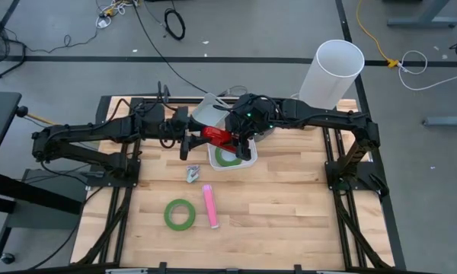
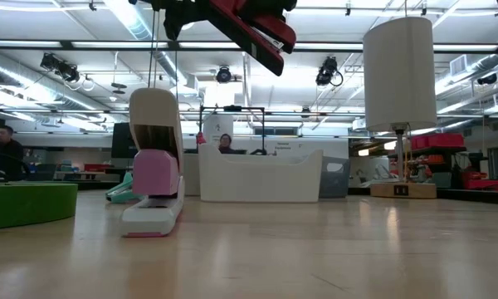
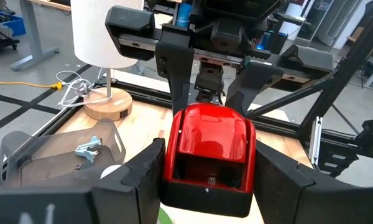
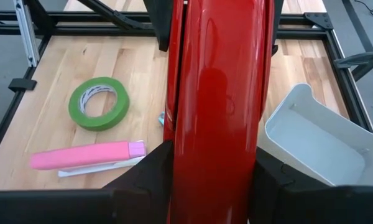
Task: Pick and place Stapler, Stapler remover, tape
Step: Put the red stapler into the gray bin
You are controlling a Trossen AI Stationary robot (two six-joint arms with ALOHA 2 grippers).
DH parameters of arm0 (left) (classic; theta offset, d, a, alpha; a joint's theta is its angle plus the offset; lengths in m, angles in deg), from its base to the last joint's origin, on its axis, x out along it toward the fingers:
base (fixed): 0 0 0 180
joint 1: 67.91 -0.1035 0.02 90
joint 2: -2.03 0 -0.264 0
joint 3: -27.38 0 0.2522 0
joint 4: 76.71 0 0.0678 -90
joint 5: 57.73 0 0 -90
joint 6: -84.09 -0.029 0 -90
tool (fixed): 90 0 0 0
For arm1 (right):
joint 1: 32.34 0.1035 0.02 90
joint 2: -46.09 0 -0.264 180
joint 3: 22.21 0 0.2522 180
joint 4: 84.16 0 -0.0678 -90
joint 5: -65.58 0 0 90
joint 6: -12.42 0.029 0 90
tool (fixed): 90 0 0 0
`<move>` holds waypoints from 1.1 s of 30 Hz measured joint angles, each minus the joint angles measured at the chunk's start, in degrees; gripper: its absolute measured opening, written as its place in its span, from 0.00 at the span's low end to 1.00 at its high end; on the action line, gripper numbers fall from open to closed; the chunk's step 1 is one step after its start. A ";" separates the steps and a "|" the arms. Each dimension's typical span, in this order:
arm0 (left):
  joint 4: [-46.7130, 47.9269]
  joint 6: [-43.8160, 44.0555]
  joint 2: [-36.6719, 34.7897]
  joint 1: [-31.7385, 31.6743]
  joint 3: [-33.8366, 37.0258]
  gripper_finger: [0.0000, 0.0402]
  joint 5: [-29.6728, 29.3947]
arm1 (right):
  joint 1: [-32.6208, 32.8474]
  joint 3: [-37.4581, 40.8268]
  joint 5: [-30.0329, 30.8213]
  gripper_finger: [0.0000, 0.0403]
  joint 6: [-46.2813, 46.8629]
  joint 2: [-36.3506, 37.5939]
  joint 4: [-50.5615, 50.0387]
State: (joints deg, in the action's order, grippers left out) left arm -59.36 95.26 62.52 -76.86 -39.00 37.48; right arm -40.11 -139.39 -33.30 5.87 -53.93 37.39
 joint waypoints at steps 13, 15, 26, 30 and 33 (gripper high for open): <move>0.02 0.16 0.00 0.00 0.00 0.50 0.17 | -0.04 0.00 -0.84 0.40 -0.06 0.00 0.02; 0.08 0.22 0.00 0.00 0.00 0.50 0.16 | -0.04 0.00 -0.81 0.43 -0.20 0.00 0.15; 0.81 0.16 0.13 0.07 0.07 0.50 0.25 | -0.11 -0.02 -0.64 0.64 -0.42 0.22 0.66; 1.37 0.14 0.11 0.09 0.07 0.49 -0.44 | -0.52 -0.02 -0.26 0.68 -0.77 1.15 0.96; 1.41 0.12 0.11 0.07 0.07 0.48 -0.84 | -0.87 -0.02 3.24 0.69 -0.84 2.21 0.97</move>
State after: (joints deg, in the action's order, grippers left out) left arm -57.95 95.38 62.63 -76.80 -38.94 36.64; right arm -40.98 -139.41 -30.06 5.03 -51.73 38.36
